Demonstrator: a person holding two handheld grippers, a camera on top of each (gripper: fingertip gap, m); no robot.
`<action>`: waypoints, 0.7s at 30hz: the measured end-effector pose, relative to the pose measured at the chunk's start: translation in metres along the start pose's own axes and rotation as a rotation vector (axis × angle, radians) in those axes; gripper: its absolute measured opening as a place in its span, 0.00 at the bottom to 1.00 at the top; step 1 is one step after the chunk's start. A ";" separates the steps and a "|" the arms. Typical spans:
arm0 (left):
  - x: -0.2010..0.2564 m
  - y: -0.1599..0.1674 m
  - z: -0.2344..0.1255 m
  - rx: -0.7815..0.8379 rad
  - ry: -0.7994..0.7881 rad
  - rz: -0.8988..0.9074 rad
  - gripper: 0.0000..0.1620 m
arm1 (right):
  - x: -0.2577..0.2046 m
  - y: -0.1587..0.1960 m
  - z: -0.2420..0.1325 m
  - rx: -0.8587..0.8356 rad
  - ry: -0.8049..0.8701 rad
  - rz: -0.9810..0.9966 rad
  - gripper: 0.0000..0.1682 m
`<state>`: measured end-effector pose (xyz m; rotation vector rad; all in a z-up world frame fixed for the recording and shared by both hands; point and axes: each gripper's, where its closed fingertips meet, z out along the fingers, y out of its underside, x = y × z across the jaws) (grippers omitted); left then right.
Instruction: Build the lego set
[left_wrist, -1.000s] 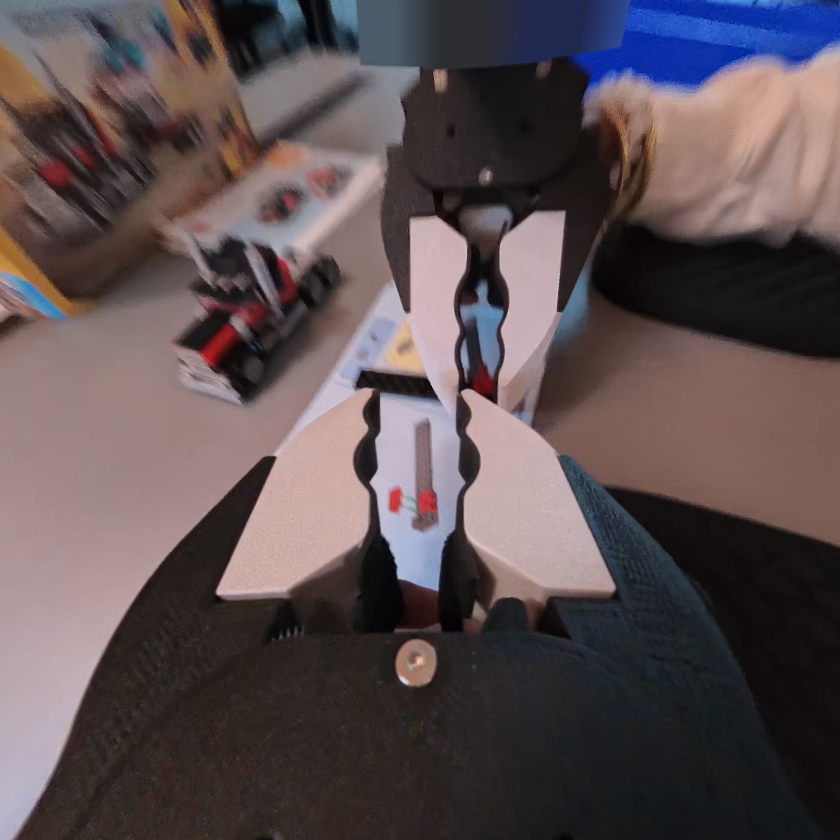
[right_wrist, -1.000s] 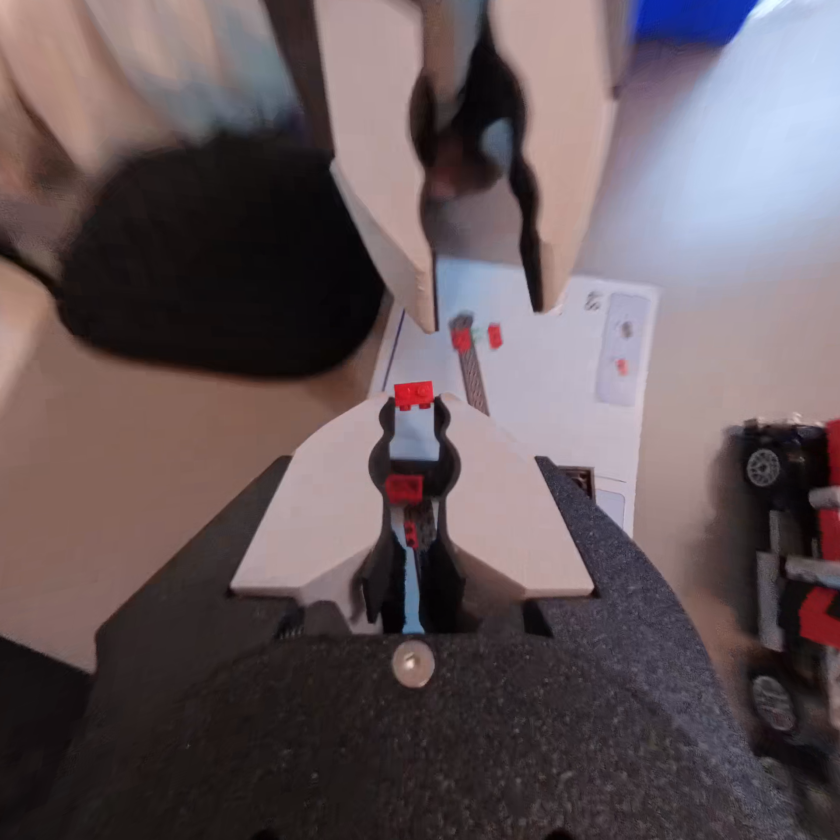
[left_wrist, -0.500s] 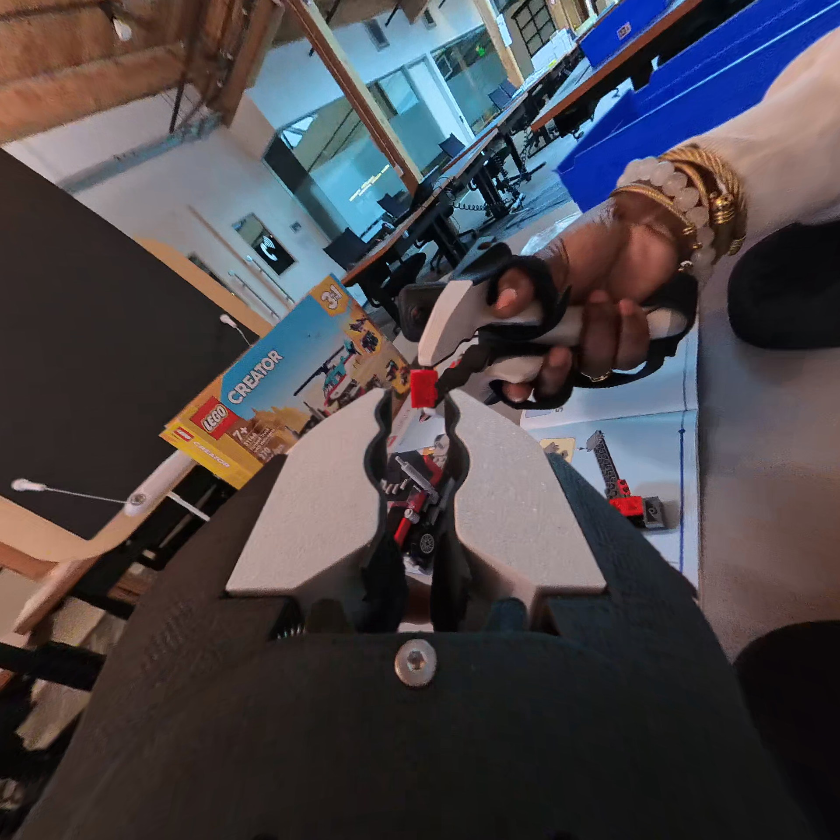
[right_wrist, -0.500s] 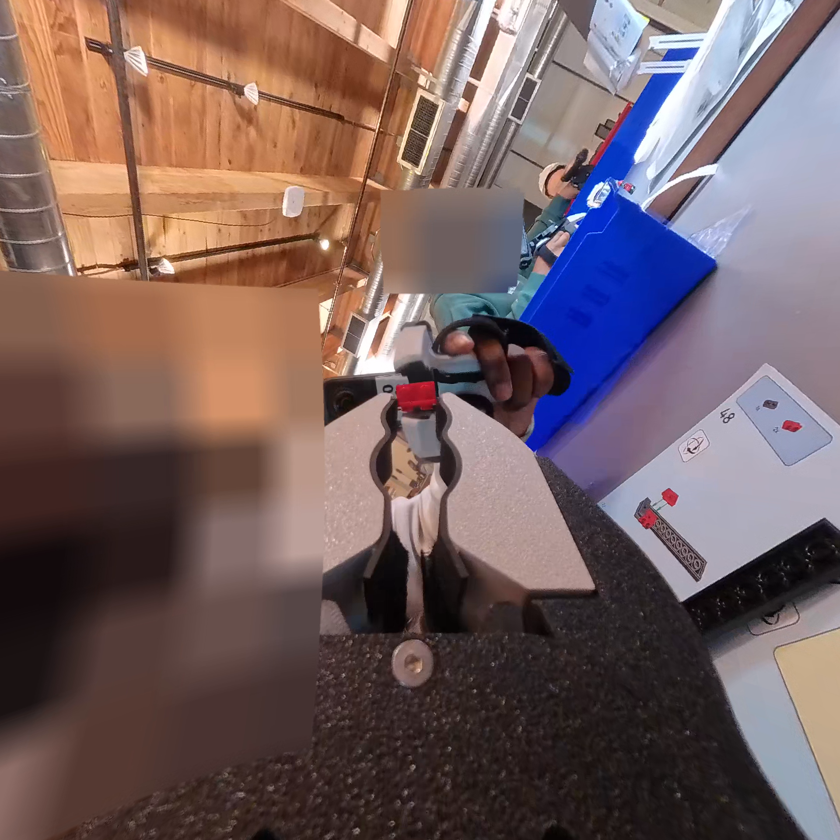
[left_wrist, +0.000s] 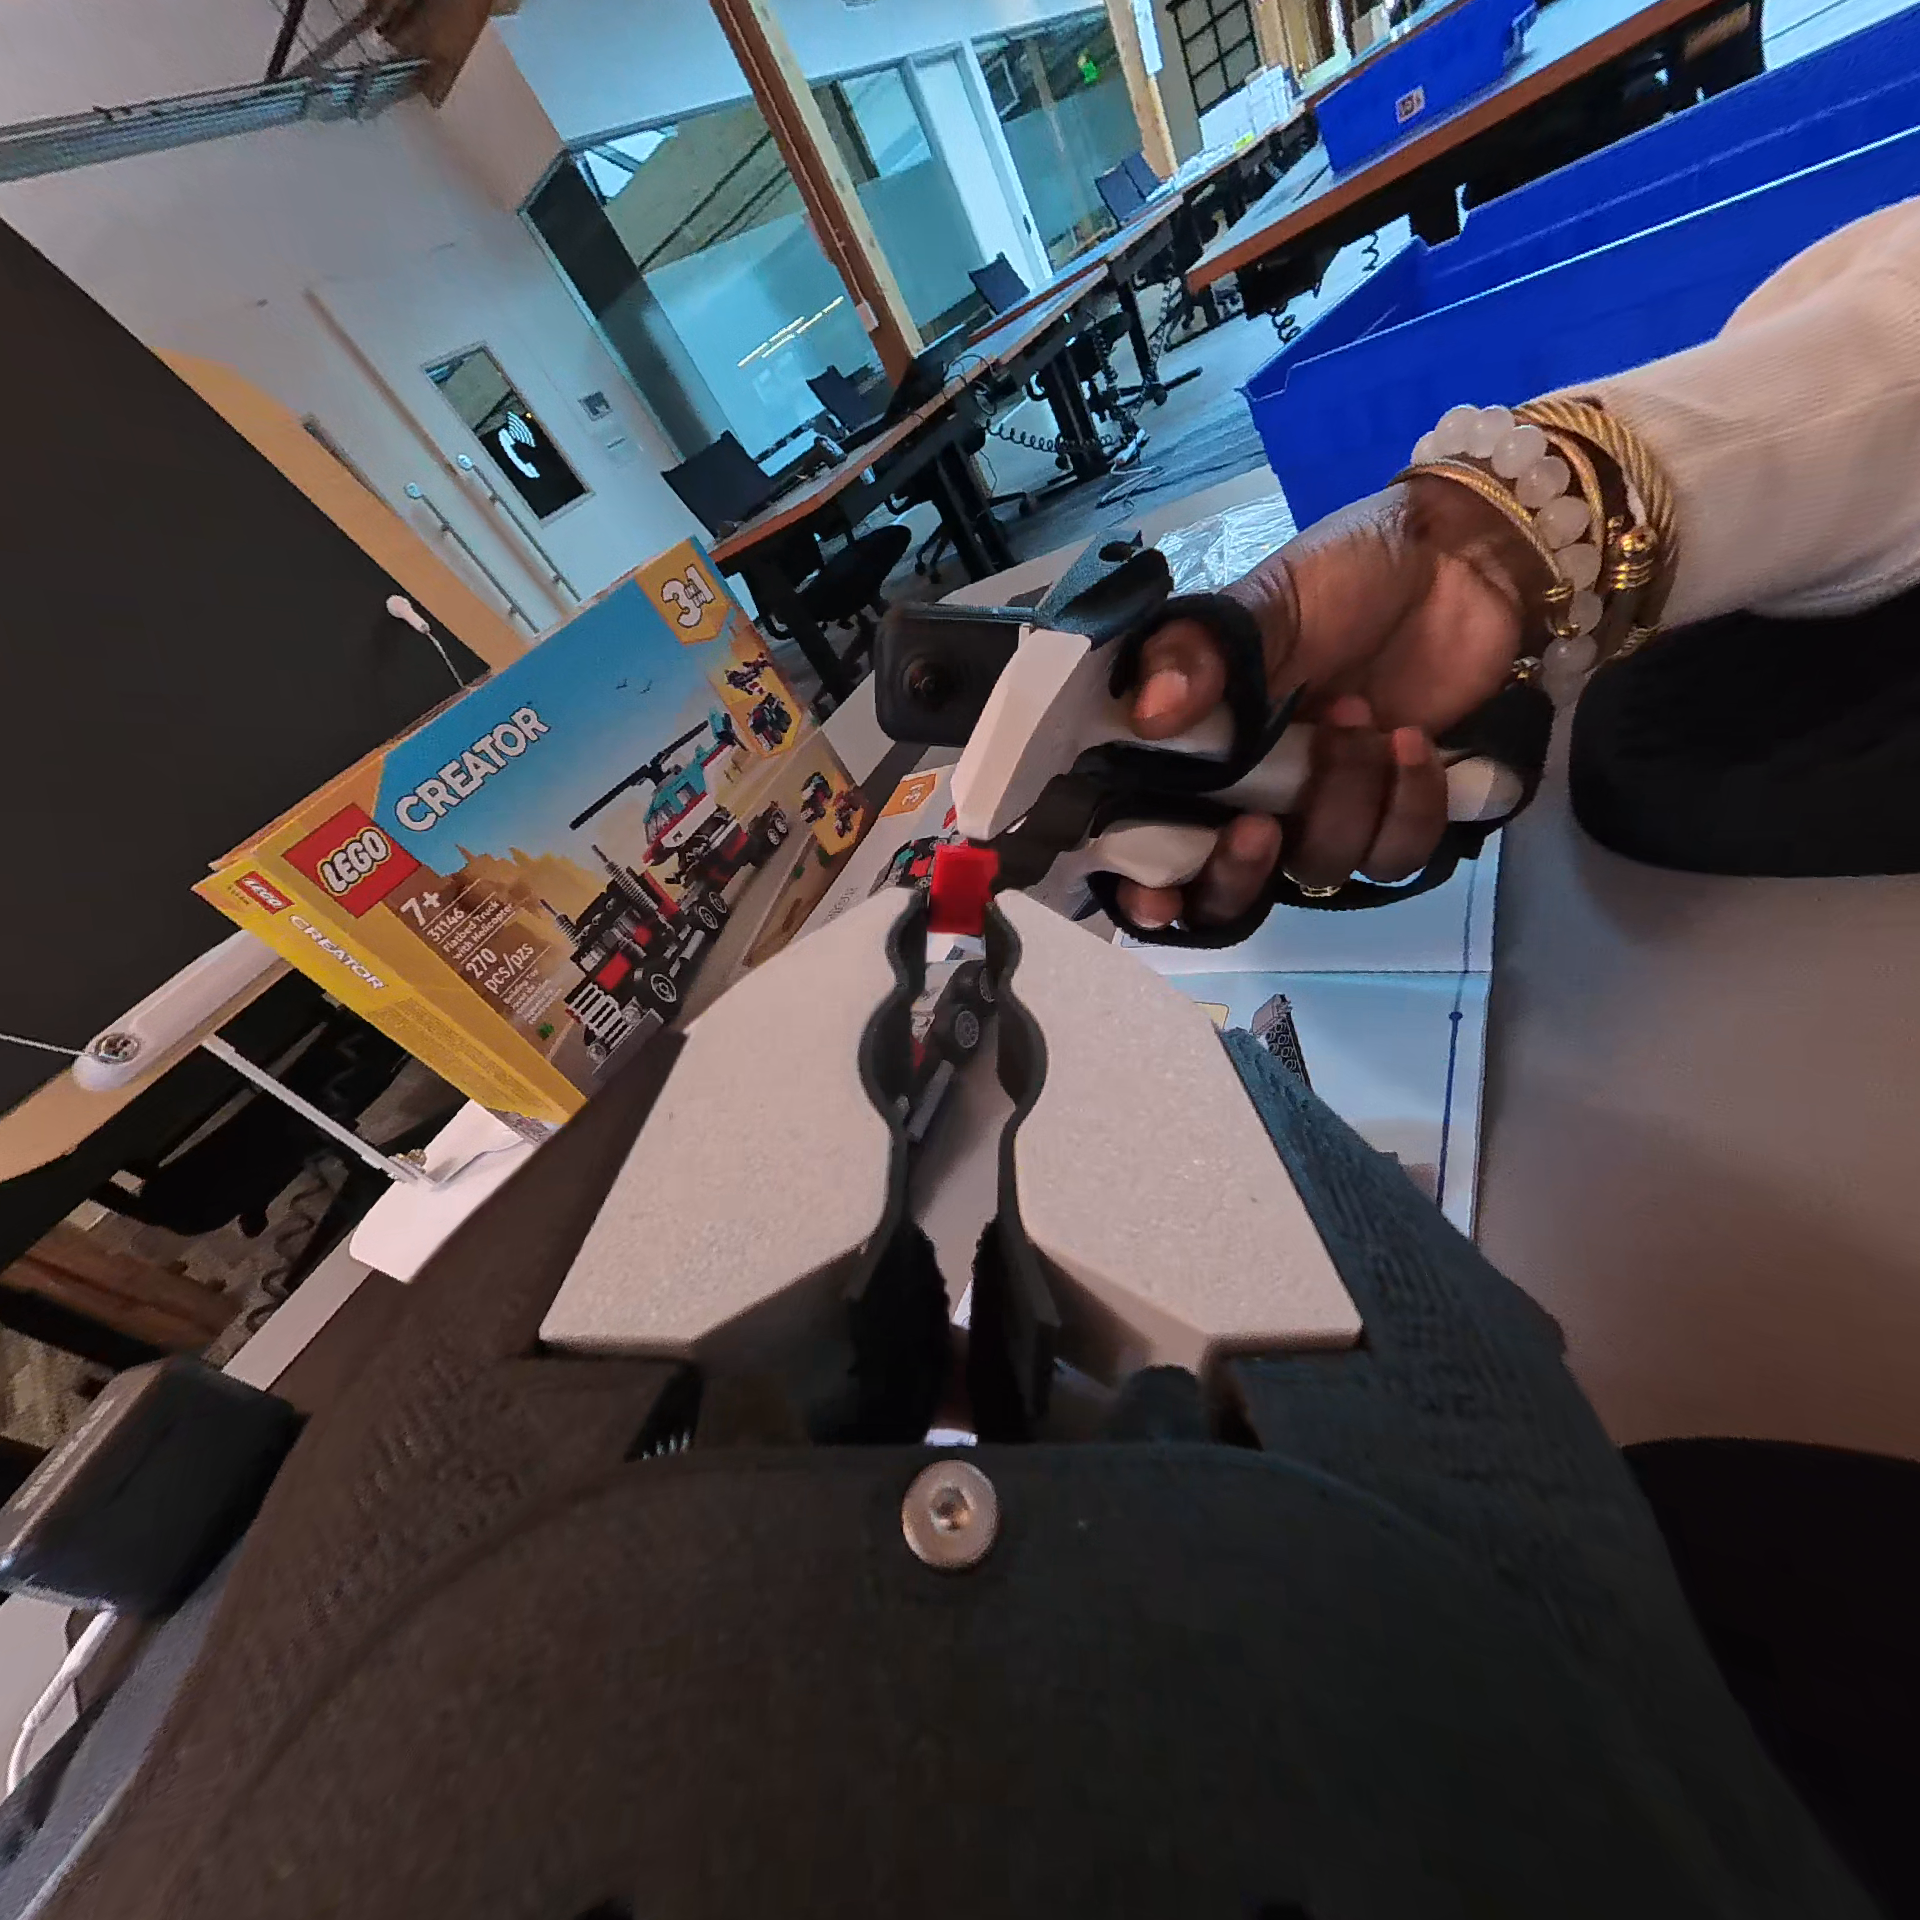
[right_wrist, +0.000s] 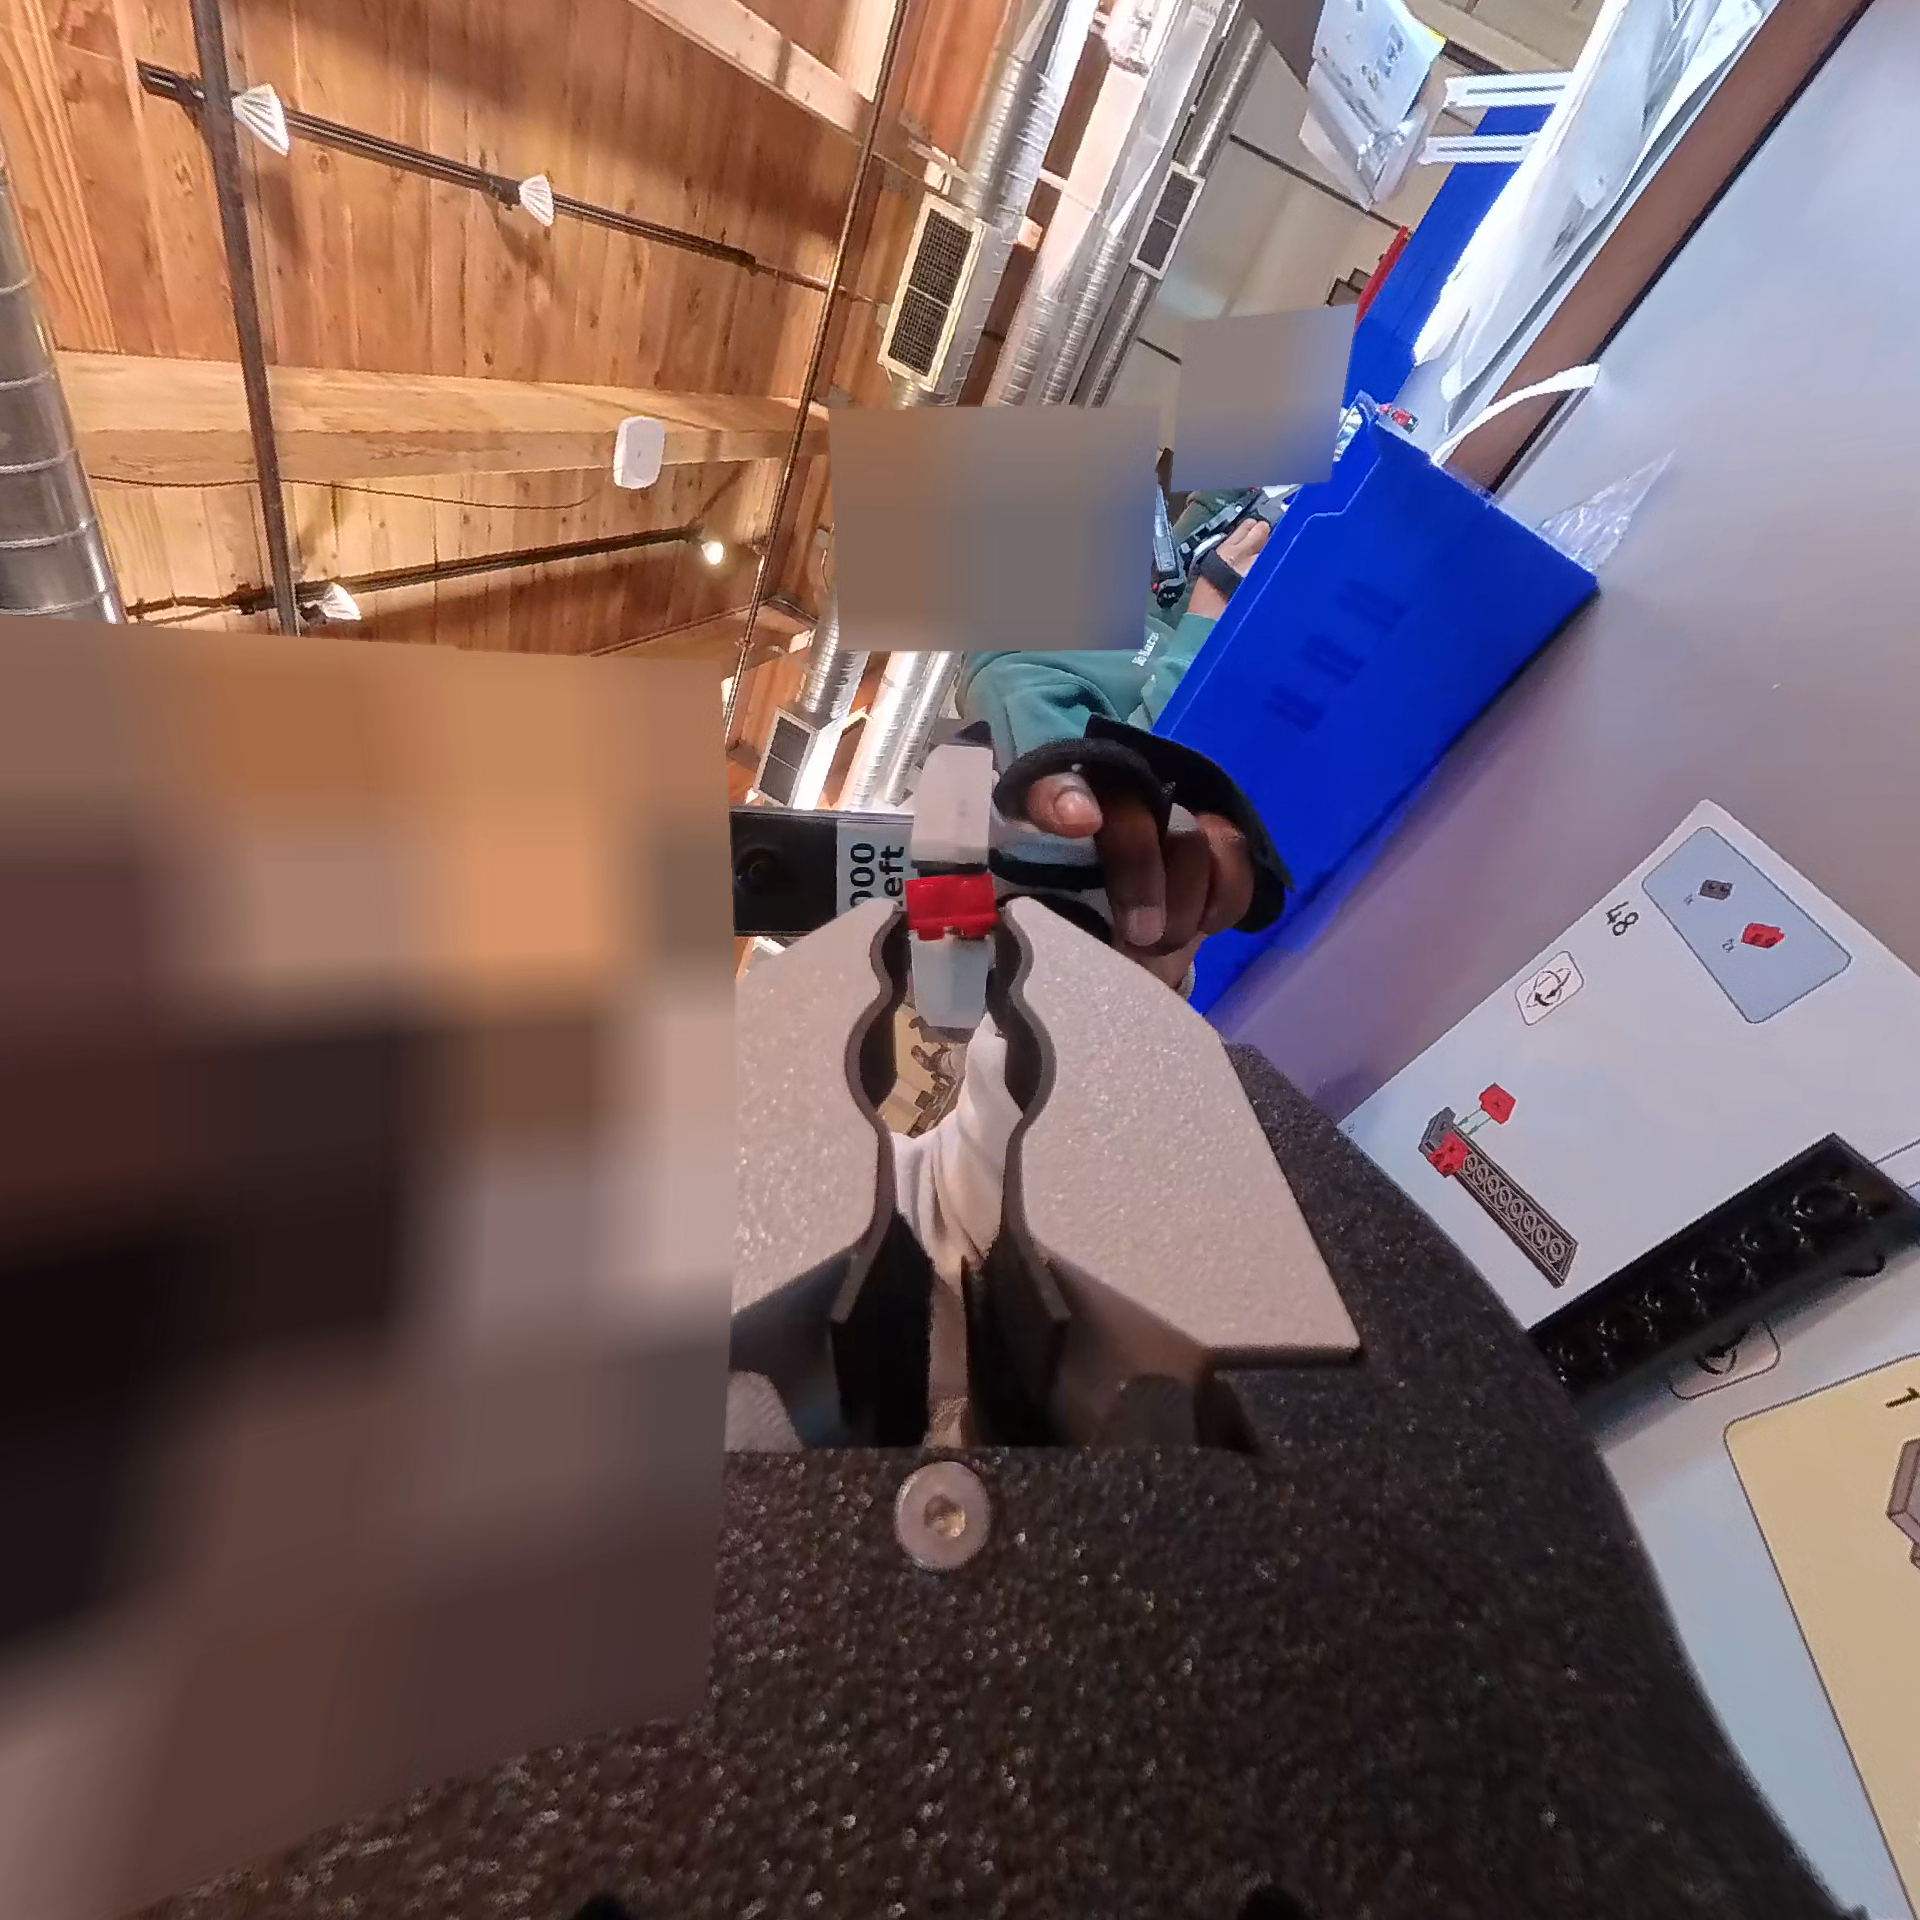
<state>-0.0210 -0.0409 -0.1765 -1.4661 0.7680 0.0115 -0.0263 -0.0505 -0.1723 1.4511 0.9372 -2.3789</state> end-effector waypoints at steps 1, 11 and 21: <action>0.000 0.000 0.000 -0.002 0.001 -0.004 0.07 | 0.000 0.000 0.000 -0.002 0.003 -0.002 0.09; -0.007 -0.010 -0.005 0.168 0.132 -0.812 0.06 | -0.002 -0.009 -0.006 -0.088 0.267 -0.813 0.21; 0.010 0.011 -0.006 0.183 0.303 -1.412 0.06 | 0.007 0.009 0.002 -0.660 0.582 -1.786 0.19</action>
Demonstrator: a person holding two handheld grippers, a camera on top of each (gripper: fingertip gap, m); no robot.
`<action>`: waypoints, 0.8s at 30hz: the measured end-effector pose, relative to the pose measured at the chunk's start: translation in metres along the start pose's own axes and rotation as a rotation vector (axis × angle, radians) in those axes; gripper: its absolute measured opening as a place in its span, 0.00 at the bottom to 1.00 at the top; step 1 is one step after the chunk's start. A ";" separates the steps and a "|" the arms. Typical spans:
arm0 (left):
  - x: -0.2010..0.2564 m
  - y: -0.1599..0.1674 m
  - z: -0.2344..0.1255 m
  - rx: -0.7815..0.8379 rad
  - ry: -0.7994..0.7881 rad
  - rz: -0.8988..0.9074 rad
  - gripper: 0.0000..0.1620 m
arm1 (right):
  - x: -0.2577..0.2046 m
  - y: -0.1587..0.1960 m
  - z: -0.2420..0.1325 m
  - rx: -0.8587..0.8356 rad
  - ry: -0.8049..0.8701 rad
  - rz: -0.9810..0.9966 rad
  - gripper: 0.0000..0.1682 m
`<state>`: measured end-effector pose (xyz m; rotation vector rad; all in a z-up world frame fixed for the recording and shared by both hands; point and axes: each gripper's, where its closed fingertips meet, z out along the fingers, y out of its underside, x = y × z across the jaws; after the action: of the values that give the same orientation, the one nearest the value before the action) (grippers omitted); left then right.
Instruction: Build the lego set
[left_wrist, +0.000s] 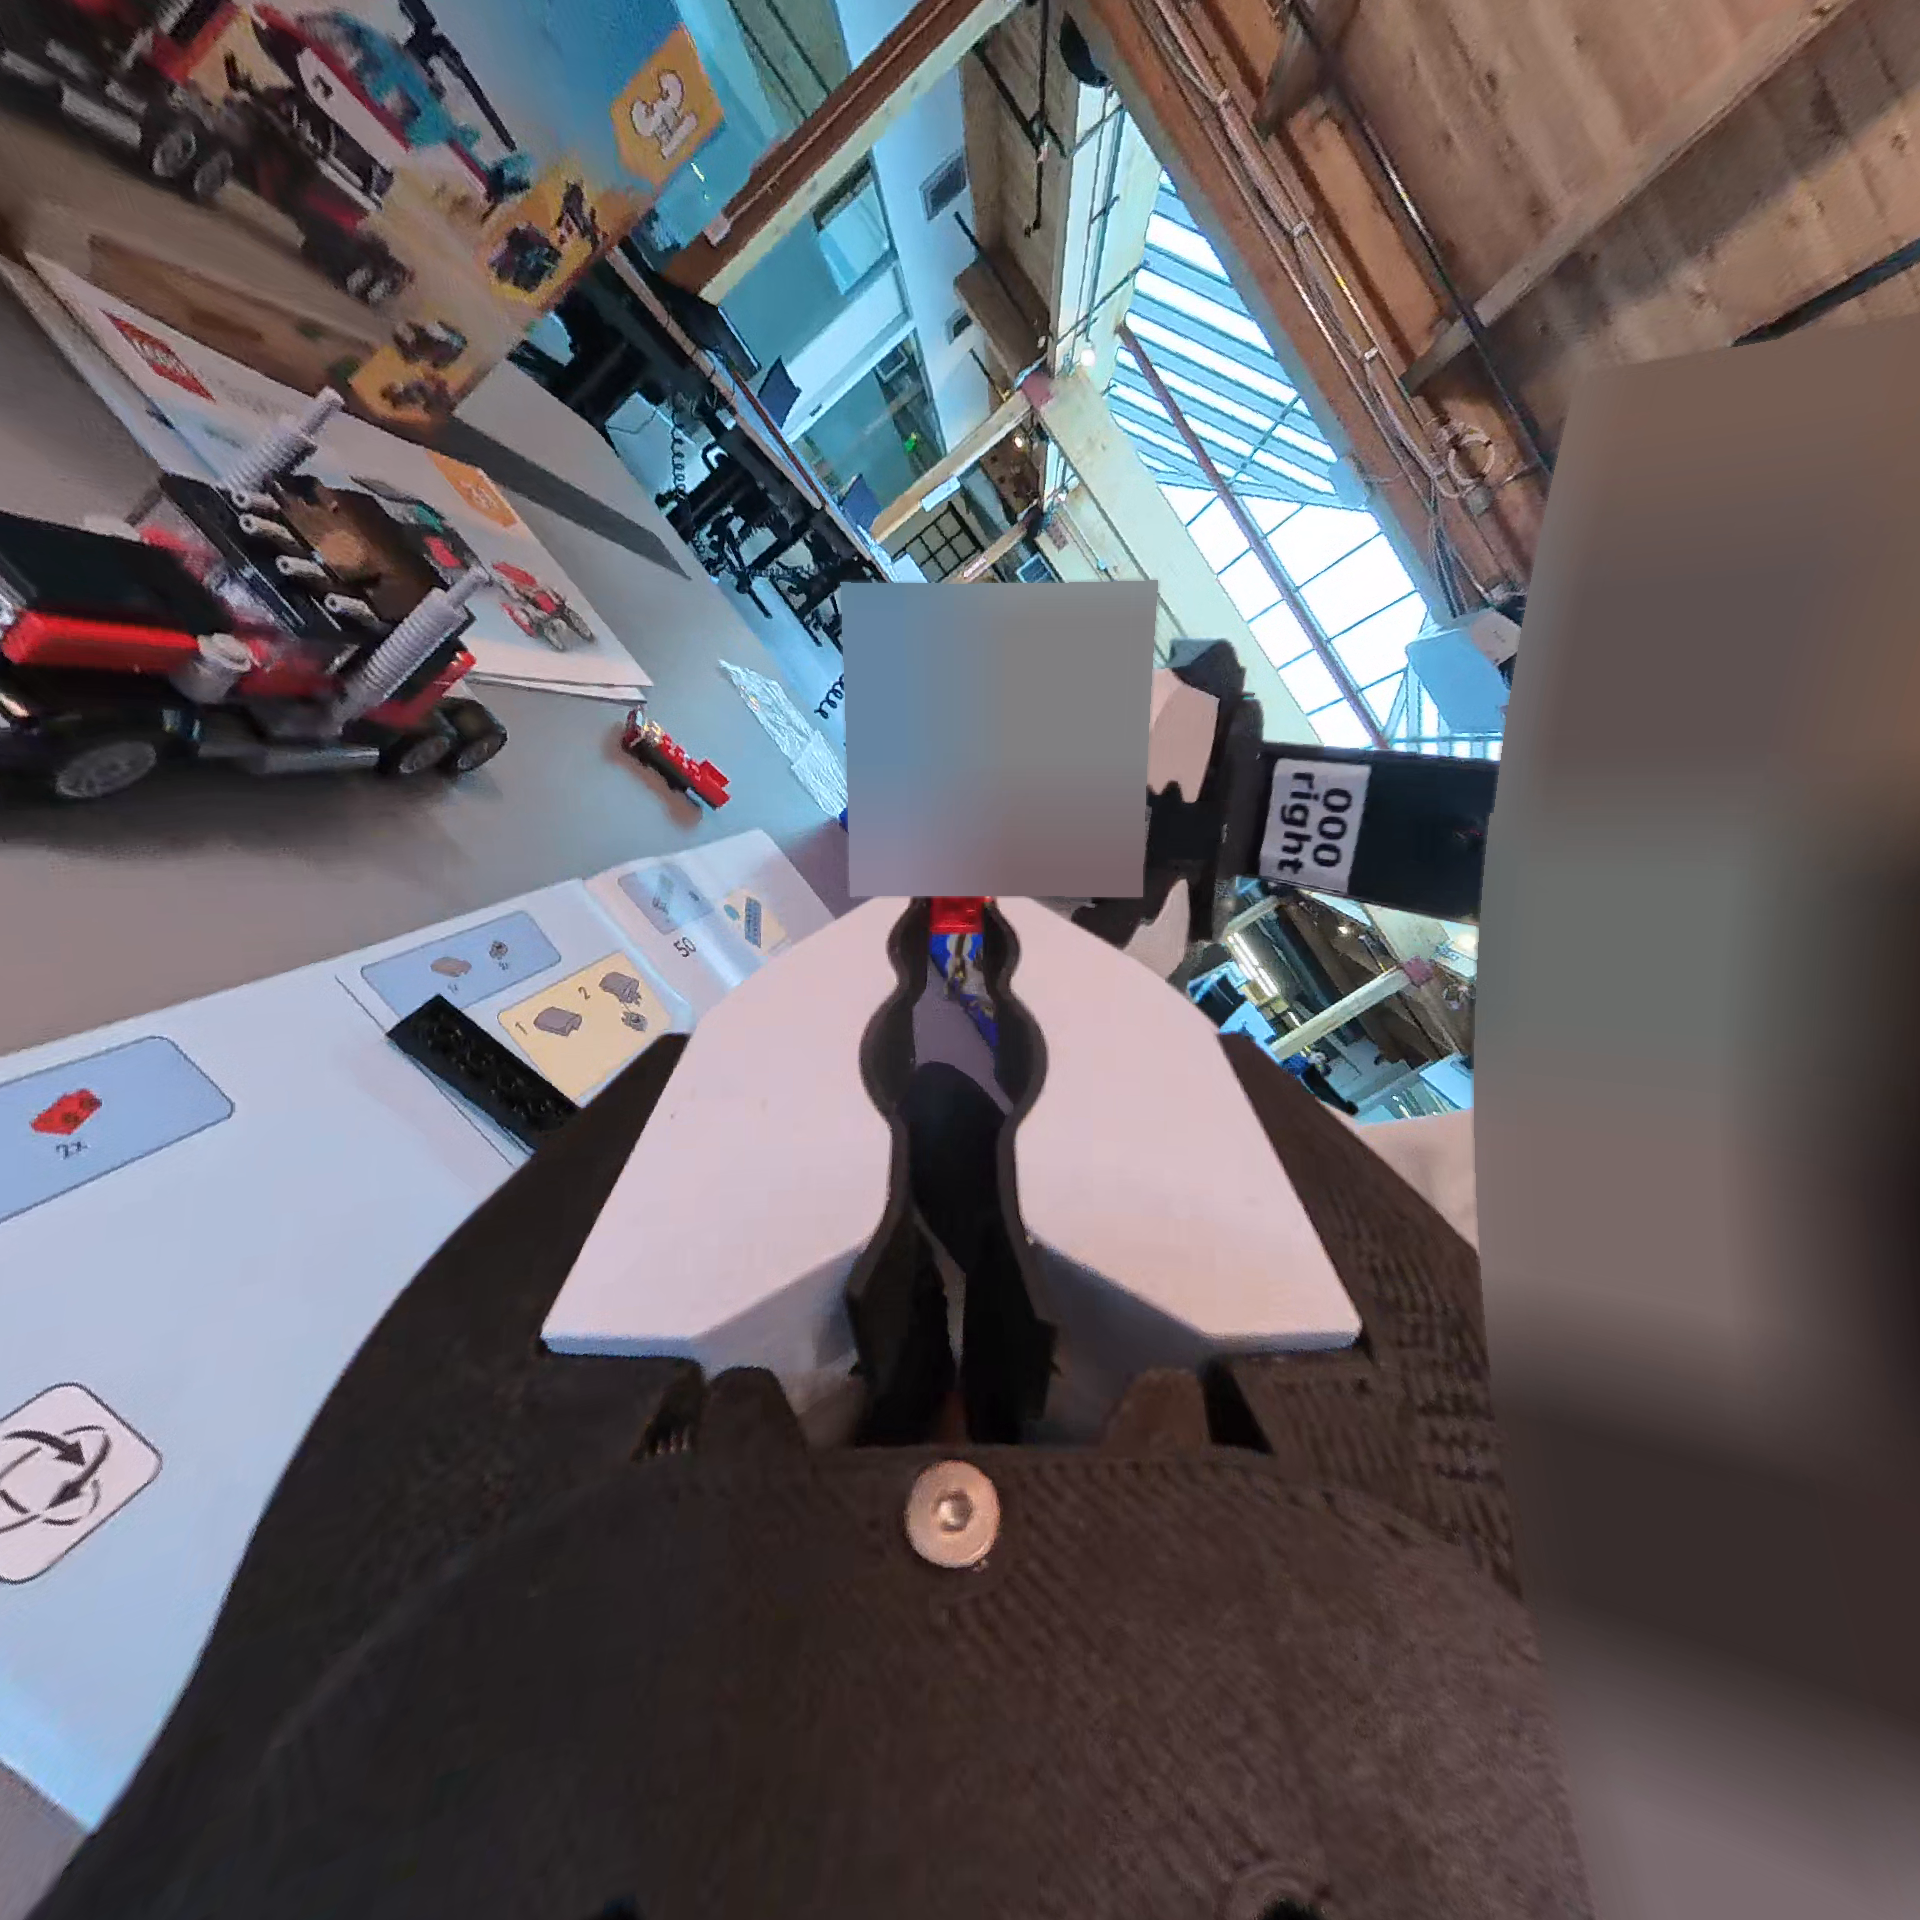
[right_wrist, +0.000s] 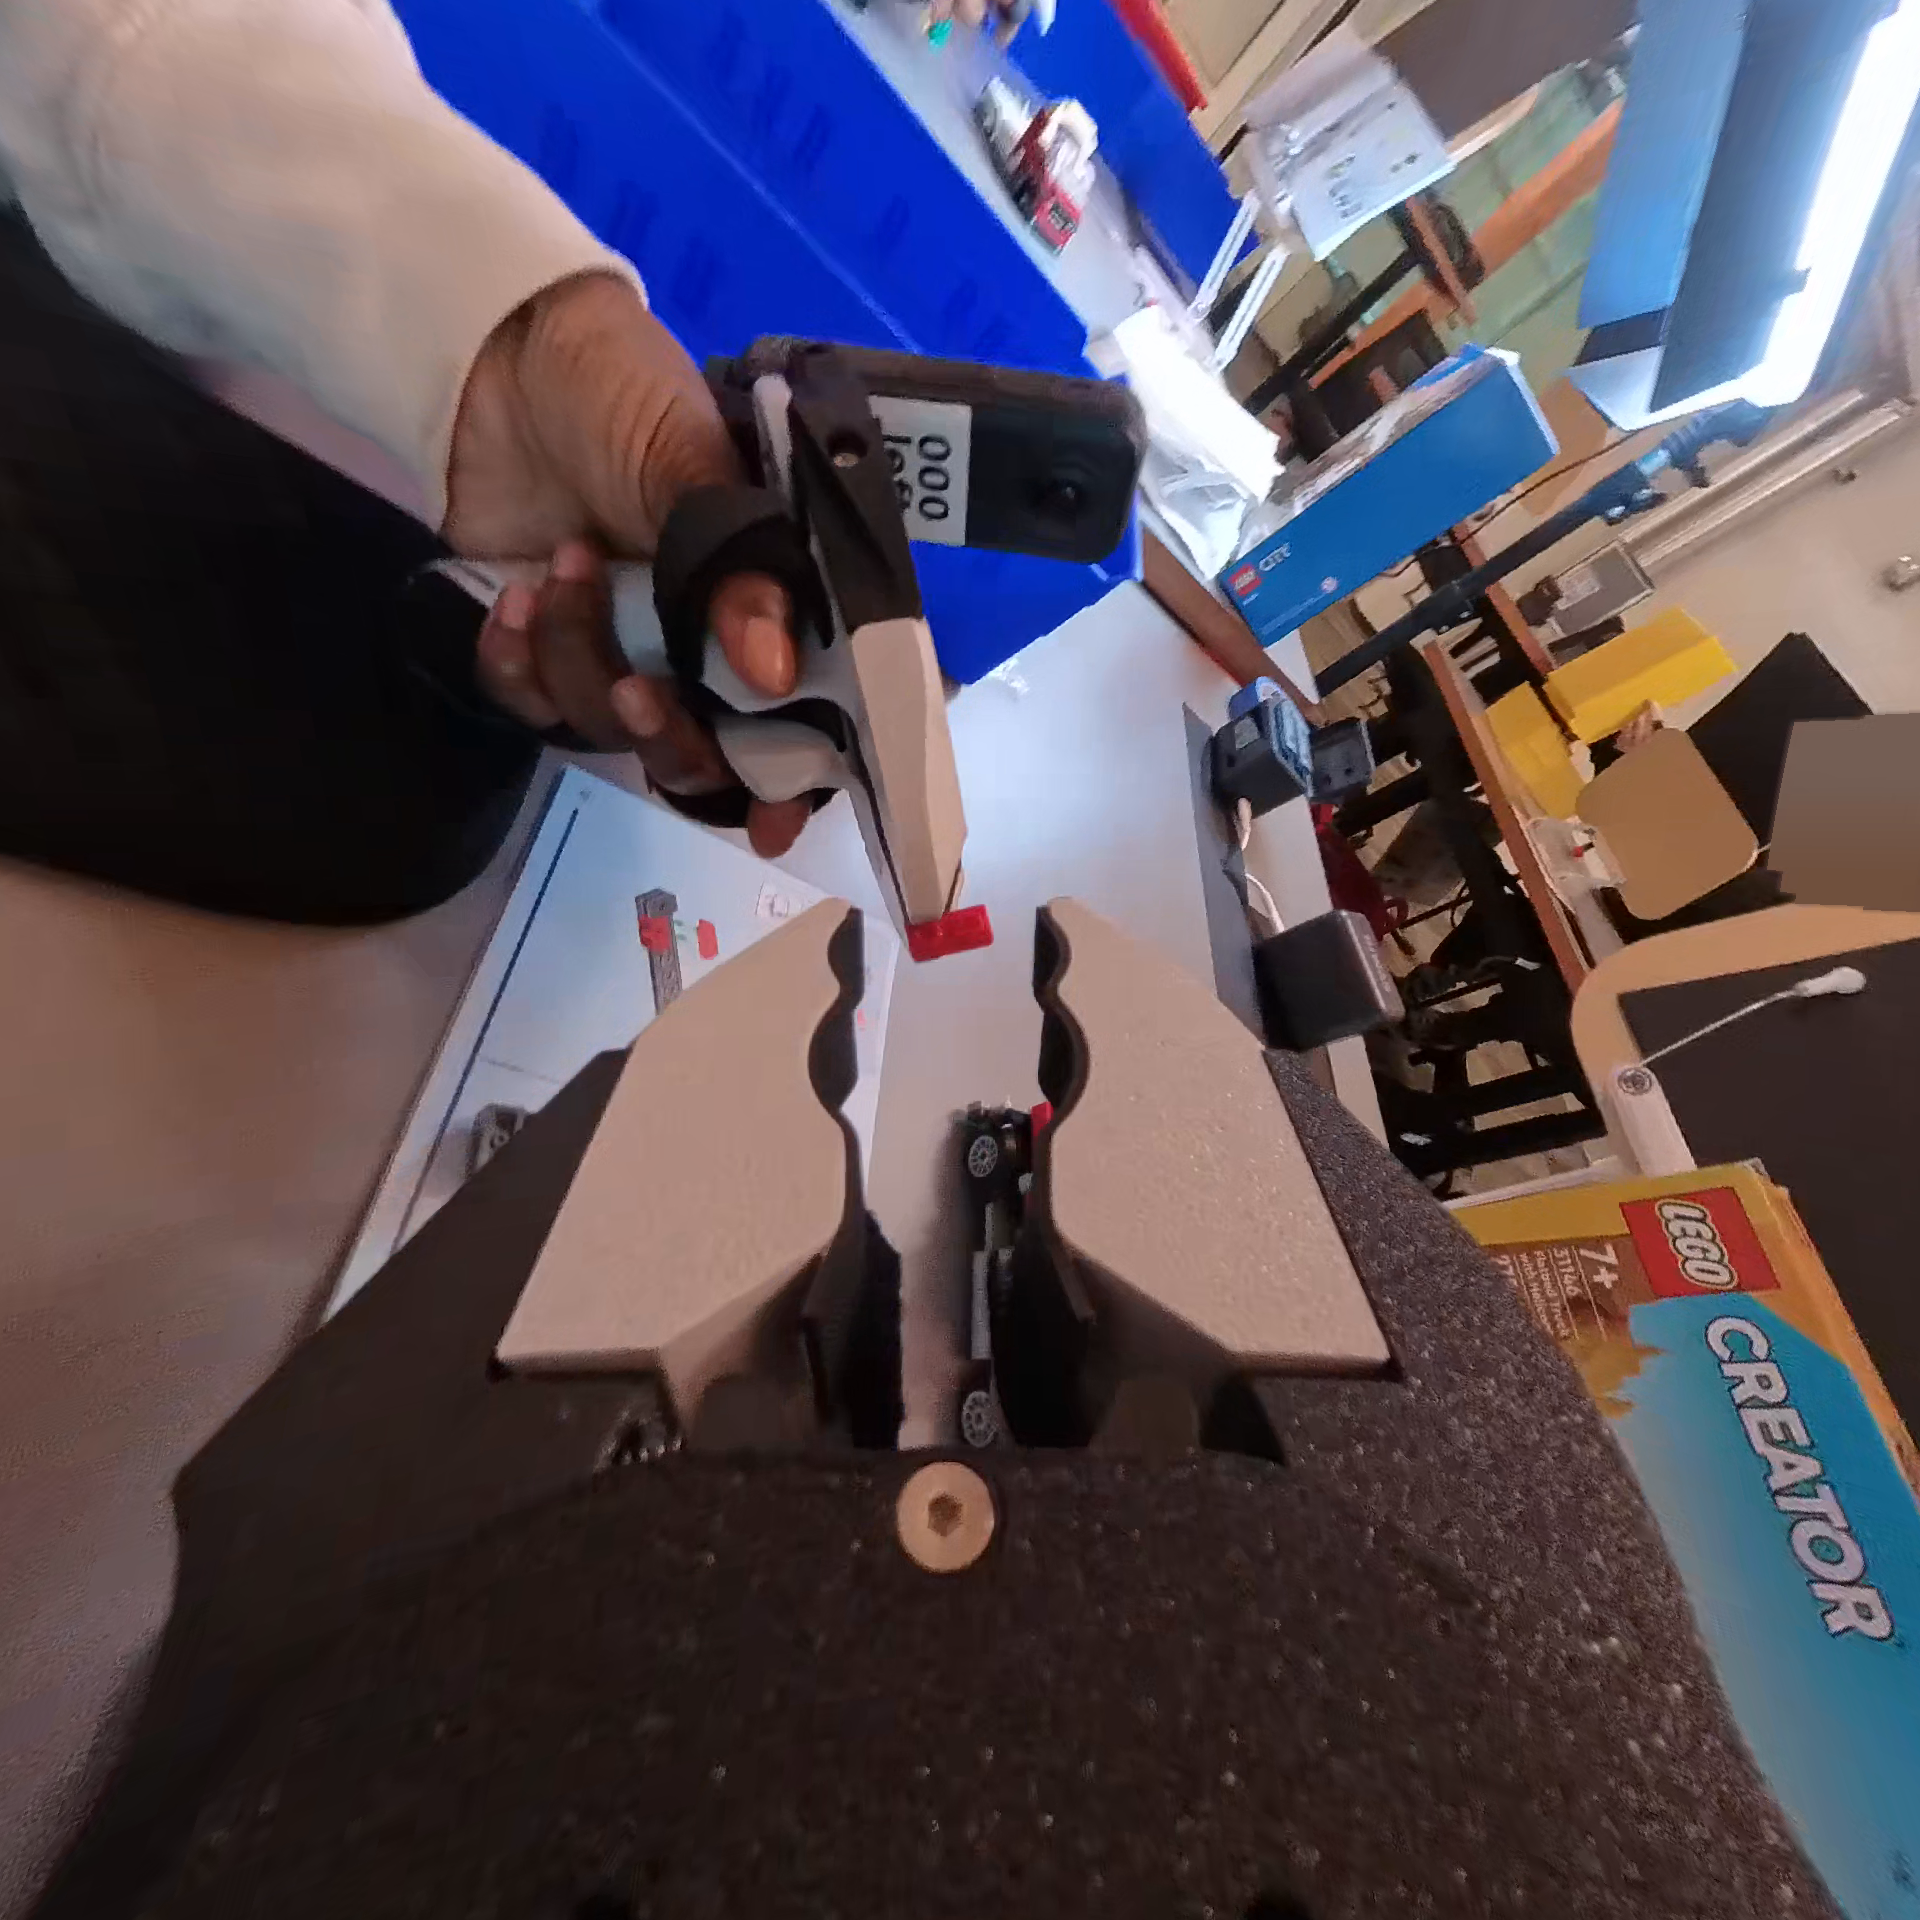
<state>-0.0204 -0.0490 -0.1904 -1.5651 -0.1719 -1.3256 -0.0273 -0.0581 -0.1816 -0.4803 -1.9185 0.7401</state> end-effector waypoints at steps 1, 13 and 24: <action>0.001 0.001 0.000 -0.004 0.008 -0.008 0.06 | -0.002 0.003 0.001 -0.023 -0.017 -0.021 0.18; -0.008 0.006 -0.015 -0.255 -0.213 0.840 0.16 | -0.011 0.008 -0.006 0.031 -0.216 0.330 0.10; -0.004 0.025 -0.004 -0.412 -0.212 1.065 0.10 | -0.026 0.009 -0.001 0.034 -0.317 0.411 0.10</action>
<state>-0.0078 -0.0615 -0.2096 -1.7248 0.7579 -0.3533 -0.0149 -0.0670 -0.2042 -0.7878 -2.1195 1.1691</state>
